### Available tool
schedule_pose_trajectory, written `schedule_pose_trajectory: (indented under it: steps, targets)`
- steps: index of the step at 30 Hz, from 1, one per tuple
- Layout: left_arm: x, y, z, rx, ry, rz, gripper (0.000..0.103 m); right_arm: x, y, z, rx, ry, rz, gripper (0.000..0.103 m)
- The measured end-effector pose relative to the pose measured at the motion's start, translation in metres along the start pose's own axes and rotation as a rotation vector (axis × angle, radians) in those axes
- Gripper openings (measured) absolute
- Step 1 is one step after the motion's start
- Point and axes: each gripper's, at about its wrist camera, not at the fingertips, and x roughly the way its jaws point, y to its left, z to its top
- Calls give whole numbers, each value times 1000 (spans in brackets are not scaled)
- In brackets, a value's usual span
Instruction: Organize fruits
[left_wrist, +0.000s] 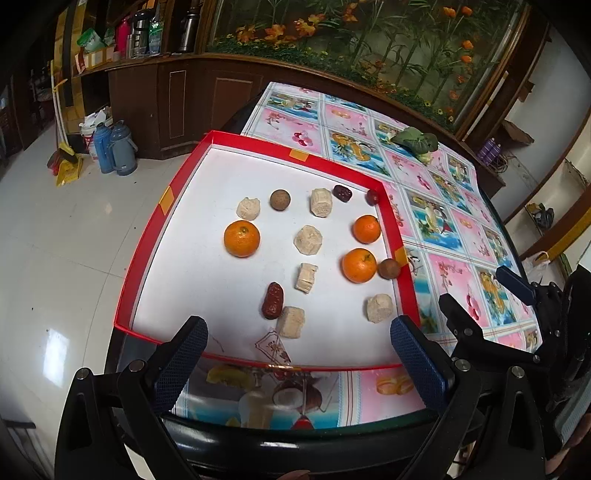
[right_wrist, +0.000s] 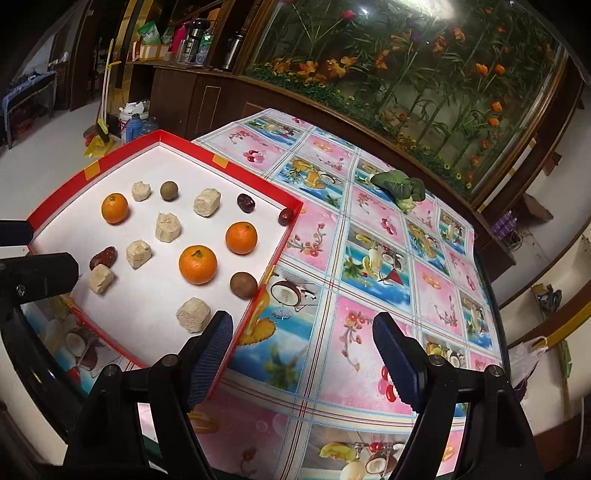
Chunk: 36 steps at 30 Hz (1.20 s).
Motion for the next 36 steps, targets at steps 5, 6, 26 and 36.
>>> schedule_pose_trajectory:
  steps: [5, 6, 26, 36]
  targets:
    - [10, -2, 2, 3, 12, 3, 101, 8, -1, 2, -3, 4, -18, 80]
    - [11, -3, 3, 4, 13, 5, 101, 9, -2, 2, 3, 5, -10, 80]
    - [2, -5, -3, 19, 7, 21, 101, 3, -5, 3, 44, -6, 47, 80]
    - [-1, -4, -2, 31, 6, 22, 101, 3, -5, 3, 55, -4, 58, 80]
